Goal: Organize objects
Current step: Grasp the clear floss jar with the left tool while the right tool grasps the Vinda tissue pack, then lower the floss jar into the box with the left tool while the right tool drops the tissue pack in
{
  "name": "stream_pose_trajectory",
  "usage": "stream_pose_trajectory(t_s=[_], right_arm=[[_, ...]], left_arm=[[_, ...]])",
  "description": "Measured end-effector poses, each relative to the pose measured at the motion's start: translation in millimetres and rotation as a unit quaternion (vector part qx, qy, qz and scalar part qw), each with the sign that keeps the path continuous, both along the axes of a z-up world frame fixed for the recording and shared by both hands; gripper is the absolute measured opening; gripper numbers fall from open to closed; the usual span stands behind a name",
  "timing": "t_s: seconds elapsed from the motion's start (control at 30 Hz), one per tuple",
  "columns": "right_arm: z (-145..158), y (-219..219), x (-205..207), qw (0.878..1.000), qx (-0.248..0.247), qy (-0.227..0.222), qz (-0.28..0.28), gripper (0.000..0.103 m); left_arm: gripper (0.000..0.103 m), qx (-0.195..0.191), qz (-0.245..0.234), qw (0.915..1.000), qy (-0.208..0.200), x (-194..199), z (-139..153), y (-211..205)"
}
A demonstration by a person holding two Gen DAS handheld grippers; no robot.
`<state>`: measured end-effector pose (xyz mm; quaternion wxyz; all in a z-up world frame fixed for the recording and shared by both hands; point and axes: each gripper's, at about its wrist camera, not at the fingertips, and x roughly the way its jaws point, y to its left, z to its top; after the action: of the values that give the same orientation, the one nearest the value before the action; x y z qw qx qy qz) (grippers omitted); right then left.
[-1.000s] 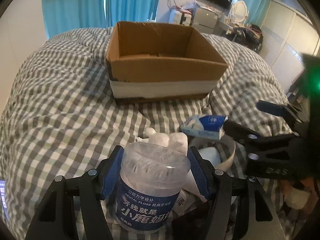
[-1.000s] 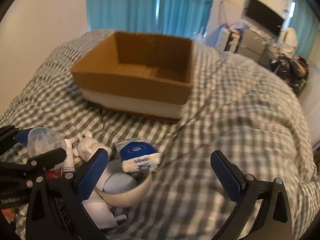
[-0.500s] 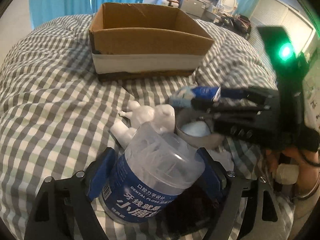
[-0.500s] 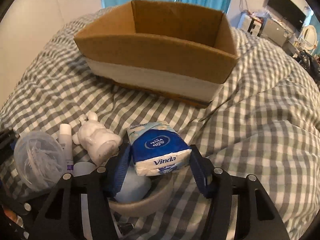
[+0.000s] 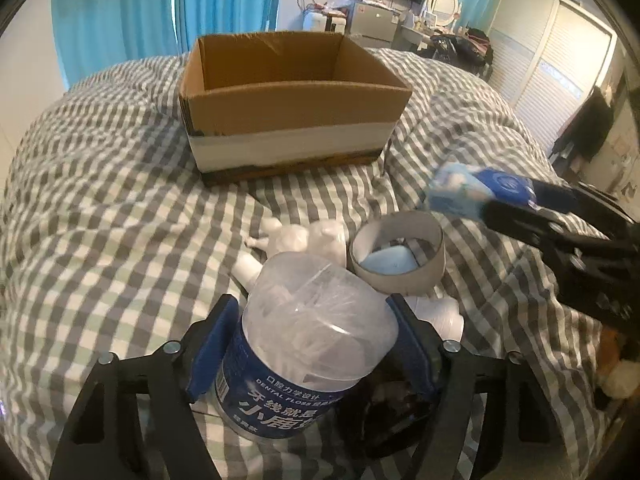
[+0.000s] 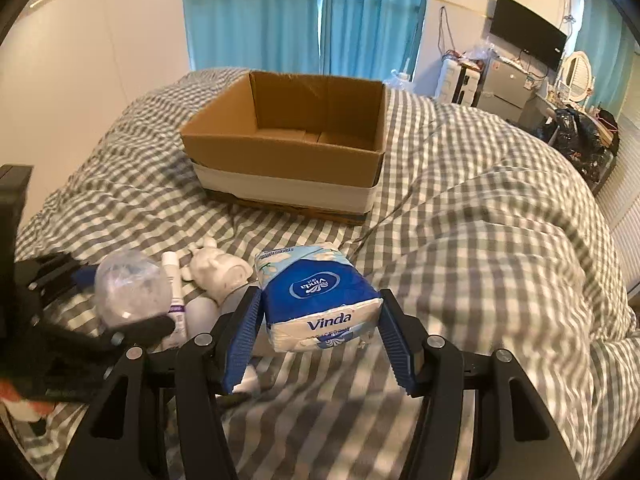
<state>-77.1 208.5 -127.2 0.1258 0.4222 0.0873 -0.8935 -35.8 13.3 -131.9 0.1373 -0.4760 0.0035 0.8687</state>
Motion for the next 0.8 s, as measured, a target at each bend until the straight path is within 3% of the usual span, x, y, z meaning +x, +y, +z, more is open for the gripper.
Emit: stream_pose_trajectory(t_s=[0.4, 0.8], right_arm=[[29, -5, 25, 0.999, -0.009, 0.037, 0.000, 0.057], [68, -7, 14, 0.996, 0.002, 0.087, 0.001, 0.057]], left_arm=[[0.070, -0.001, 0.016, 0.9990, 0.041, 1, 43, -15], [0.069, 0.013, 0.018, 0.9955, 0.092, -35, 99, -8]])
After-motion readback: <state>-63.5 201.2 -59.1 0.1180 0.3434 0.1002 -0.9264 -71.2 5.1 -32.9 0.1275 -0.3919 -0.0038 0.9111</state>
